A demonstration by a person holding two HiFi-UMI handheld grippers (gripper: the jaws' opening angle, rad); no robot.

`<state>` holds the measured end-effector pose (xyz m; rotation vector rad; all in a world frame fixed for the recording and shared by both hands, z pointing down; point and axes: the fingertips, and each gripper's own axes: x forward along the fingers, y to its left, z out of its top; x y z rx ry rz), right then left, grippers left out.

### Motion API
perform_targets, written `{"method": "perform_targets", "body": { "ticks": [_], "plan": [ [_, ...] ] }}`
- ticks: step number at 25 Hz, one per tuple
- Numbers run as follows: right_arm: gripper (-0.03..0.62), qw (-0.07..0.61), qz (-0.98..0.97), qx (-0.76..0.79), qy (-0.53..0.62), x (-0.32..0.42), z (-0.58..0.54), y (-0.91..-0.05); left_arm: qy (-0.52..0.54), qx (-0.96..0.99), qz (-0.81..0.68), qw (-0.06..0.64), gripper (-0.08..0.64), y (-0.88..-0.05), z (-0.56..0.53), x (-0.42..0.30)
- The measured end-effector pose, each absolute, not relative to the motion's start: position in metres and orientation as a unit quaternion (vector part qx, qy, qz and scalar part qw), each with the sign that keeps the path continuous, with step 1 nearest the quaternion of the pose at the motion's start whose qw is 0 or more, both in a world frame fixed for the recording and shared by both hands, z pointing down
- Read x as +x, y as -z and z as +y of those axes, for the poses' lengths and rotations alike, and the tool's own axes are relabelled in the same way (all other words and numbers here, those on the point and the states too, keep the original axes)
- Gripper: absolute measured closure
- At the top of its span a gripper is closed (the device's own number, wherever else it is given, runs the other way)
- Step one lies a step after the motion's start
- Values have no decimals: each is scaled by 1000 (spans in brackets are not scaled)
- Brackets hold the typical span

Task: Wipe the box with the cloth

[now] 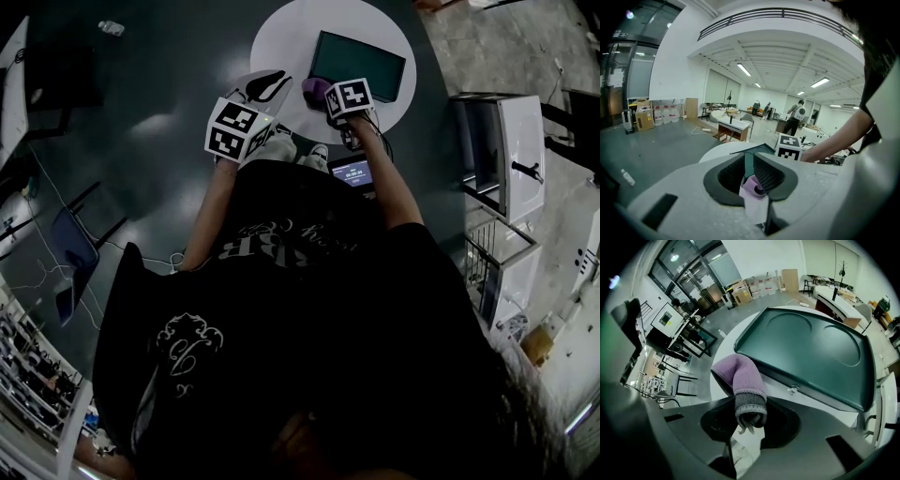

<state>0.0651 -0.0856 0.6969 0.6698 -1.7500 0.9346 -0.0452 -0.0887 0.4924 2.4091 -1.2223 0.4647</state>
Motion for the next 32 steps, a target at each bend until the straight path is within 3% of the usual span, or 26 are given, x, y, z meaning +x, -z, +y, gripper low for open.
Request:
{"method": "perform_targets", "body": {
  "ticks": [32],
  "plan": [
    [491, 497, -643, 395, -428, 291, -87, -677, -195, 923, -284, 173, 508, -492, -122, 80]
  ]
}}
